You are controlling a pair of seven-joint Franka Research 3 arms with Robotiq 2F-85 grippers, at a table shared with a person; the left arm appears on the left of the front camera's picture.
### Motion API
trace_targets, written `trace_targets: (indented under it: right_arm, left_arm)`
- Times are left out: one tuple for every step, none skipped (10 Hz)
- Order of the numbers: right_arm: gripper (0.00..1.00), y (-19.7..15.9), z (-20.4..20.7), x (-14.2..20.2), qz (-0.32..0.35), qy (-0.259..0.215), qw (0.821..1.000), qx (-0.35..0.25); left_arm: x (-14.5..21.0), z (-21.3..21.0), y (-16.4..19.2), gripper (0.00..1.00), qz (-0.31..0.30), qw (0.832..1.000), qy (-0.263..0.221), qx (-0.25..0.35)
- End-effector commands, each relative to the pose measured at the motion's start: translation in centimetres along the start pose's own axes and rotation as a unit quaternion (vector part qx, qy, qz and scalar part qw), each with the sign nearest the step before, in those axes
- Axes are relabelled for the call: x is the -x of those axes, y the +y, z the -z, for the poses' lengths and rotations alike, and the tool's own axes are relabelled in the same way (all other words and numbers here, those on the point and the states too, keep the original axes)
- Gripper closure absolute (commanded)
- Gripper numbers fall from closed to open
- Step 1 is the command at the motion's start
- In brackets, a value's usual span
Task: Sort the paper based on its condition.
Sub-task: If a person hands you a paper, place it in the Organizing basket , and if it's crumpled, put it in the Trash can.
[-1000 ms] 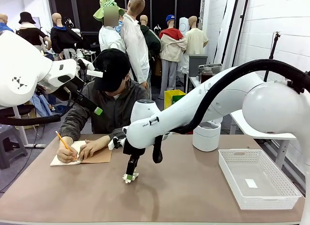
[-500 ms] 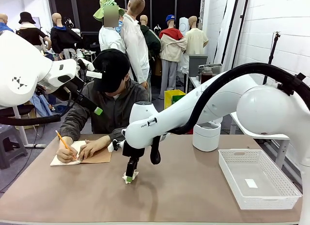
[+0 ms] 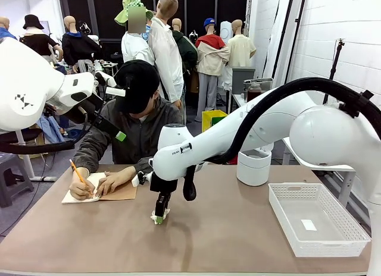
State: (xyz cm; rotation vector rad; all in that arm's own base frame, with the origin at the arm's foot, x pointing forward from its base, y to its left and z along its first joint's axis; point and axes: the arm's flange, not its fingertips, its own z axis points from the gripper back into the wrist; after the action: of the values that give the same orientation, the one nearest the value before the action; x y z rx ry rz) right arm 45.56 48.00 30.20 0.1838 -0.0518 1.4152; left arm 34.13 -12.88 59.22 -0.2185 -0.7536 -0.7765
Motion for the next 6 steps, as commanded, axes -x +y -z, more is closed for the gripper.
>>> trace_targets:
  right_arm:
    - [0.37,-0.1,-0.1,-0.6,0.008,0.01,1.0,0.003]
    - [0.4,0.0,0.0,-0.6,0.007,0.009,1.0,-0.002]
    - [0.59,0.0,-0.2,-0.7,0.01,0.013,1.0,-0.001]
    - [0.79,0.1,-0.6,-0.7,0.006,0.004,1.0,0.014]
    - [0.79,0.1,-1.0,-0.7,0.017,0.006,1.0,0.015]
    - [0.79,0.4,-1.7,-0.6,0.021,0.009,1.0,0.02]
  left_arm:
    - [-0.1,-0.1,0.2,0.0,-0.002,1.0,0.001,0.003]
    - [-0.1,-0.1,0.2,0.0,-0.002,1.0,0.001,0.003]
    - [-0.1,-0.1,0.2,0.0,-0.002,1.0,0.001,0.003]
    - [-0.1,-0.1,0.2,0.0,-0.002,1.0,0.001,0.003]
    - [-0.1,-0.1,0.2,0.0,-0.002,1.0,0.001,0.003]
    - [-0.1,-0.1,0.2,0.0,-0.002,1.0,0.001,0.003]
